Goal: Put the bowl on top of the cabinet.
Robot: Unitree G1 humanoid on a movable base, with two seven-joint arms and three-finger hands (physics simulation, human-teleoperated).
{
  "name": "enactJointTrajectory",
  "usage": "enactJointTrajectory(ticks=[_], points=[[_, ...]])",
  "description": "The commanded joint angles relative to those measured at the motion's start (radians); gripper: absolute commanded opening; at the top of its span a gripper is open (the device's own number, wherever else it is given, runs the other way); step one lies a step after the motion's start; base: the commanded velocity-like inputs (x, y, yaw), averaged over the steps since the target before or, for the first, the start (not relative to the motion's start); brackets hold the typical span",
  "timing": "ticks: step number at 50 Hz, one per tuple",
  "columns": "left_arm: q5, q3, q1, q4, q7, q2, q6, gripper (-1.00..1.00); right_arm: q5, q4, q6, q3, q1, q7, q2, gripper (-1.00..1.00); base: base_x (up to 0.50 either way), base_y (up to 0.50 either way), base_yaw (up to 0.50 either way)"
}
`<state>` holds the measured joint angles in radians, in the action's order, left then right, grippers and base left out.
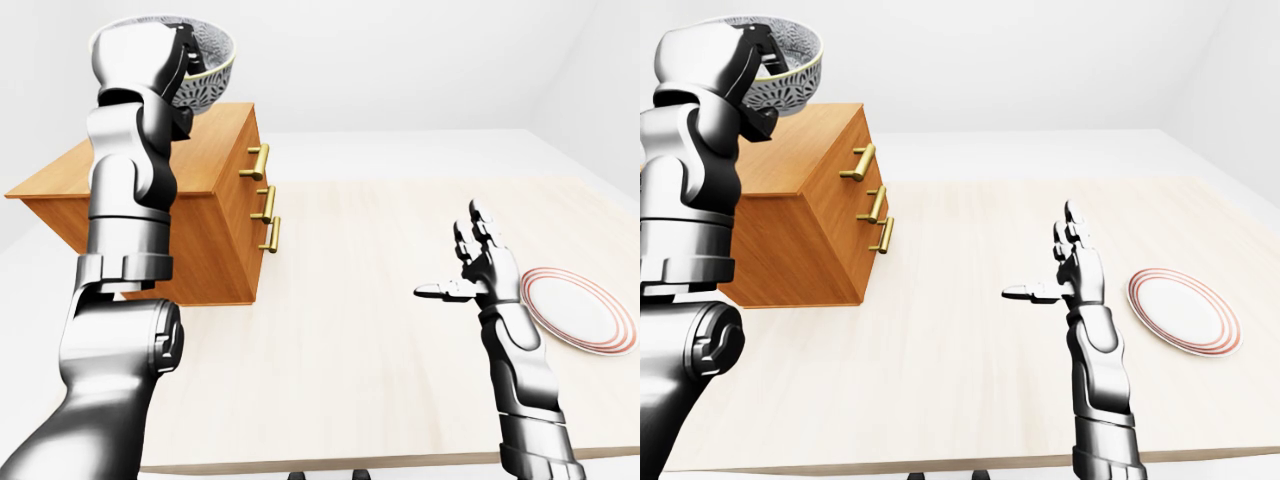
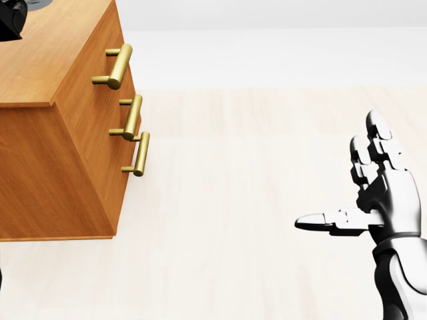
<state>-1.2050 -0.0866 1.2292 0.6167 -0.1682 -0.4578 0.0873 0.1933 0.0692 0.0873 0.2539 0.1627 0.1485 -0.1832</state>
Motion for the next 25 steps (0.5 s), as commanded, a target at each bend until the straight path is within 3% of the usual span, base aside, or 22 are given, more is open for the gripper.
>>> enactJointTrajectory(ticks=[1, 8, 14, 25], points=[[0.116, 0.000, 0.018, 0.081, 0.082, -0.007, 0.000, -1.00, 0.001, 0.020, 0.000, 0.003, 0.000, -0.003, -0.001, 1.00, 0.00, 0.00, 0.00], [0.177, -0.001, 0.017, 0.136, 0.125, -0.022, 0.000, -1.00, 0.000, 0.027, 0.000, 0.005, 0.000, -0.001, -0.002, 1.00, 0.00, 0.00, 0.00], [0.141, 0.024, 0.006, 0.135, 0.125, -0.039, 0.000, -1.00, 0.000, 0.033, 0.000, 0.005, 0.001, -0.003, -0.001, 1.00, 0.00, 0.00, 0.00], [0.121, -0.010, -0.016, 0.092, 0.094, -0.071, 0.000, -1.00, 0.002, 0.028, 0.000, 0.001, 0.002, -0.002, 0.000, 1.00, 0.00, 0.00, 0.00]])
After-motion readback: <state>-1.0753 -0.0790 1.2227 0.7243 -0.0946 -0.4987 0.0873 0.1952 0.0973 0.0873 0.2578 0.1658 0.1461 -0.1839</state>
